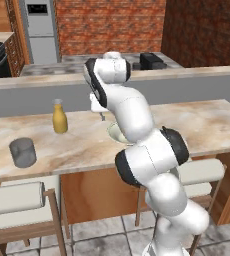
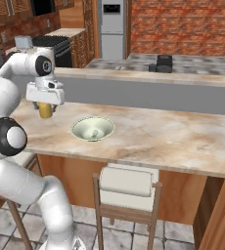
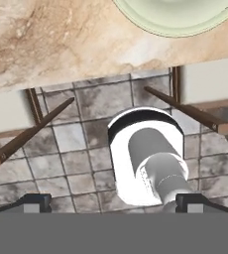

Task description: There are two ice cubes in the ice bowl. Place both ice cubes in the glass cup.

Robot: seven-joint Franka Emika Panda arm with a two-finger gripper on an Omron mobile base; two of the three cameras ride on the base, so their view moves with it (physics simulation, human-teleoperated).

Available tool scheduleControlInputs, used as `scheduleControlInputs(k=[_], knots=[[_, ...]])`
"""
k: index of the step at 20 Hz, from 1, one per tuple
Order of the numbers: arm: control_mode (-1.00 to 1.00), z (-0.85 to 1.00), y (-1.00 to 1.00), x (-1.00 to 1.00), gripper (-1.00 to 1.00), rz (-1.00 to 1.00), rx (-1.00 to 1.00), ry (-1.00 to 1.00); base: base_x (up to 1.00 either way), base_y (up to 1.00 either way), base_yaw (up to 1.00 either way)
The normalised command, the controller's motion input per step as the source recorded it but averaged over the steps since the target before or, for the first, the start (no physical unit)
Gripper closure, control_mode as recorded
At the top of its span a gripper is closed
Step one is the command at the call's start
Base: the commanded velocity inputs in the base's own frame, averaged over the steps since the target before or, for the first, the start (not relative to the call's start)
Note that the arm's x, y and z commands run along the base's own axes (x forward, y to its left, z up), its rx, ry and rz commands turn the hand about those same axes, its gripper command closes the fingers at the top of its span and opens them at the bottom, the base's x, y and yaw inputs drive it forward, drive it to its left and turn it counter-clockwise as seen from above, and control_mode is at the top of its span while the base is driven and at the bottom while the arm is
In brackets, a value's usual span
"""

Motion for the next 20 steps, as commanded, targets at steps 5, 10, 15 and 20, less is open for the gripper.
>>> scheduleControlInputs(k=[5,10,15,20], knots=[[-1.00,-0.03,-0.43,0.01,-1.00,0.01,0.17,-0.03,0.00,0.00,0.00],[-1.00,-0.19,-0.03,0.01,-1.00,0.00,0.05,0.00,0.00,0.00,0.00],[-1.00,-0.30,0.00,0.03,-1.00,0.00,0.00,-0.01,0.00,0.00,0.00],[-1.00,-0.41,-0.02,0.08,-1.00,0.00,-0.01,-0.13,0.00,0.00,0.00]])
